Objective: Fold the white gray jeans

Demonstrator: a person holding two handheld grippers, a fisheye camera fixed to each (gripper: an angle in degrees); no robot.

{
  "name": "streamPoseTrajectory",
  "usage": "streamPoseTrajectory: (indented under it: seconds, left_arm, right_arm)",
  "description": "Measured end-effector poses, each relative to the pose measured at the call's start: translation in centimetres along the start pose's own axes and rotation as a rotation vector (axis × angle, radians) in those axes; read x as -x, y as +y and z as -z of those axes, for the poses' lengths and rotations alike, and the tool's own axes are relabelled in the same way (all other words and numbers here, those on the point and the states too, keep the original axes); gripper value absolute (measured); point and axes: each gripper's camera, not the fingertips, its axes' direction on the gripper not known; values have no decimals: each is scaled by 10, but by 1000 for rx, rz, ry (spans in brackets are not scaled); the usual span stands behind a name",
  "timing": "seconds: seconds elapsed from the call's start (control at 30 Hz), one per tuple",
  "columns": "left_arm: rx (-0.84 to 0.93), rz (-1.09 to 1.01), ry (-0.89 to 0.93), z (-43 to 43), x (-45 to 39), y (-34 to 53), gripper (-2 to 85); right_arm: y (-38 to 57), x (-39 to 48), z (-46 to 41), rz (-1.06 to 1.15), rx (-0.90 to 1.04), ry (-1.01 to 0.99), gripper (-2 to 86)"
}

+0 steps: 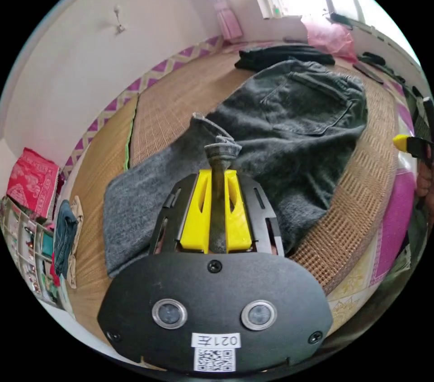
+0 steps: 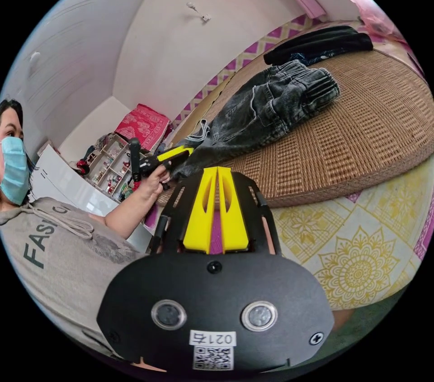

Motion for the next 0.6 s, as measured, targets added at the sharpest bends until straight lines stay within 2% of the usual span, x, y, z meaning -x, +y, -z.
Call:
streamPoseTrajectory:
  seconds: [0.13,0.2,0.27,0.33,0.47,0.6]
  left_arm:
    - [26,-65,176,-9,-3,-20,84]
    - [-38,-117,196,-1,-3,-17,88]
    - [-182,-142,348,27,18,-8,79]
    - [-262,-59,352,43,50,3,67]
    - [-226,153,301,38,145,34,64]
    - [-165,308,285,12,225,78,60]
  right_arm:
    - [-12,-21,25,-131,-103,14,84]
    - [-17,-43,39,-284,-178,33,117]
    - [-19,-59,45,-403,-222,48,132]
    - [-21,-69,46,-487,-268,16,137]
    - [-45,-69,23,-593,-294,-38,149]
    - [-68,-64,-8,-662,-309,-67,120]
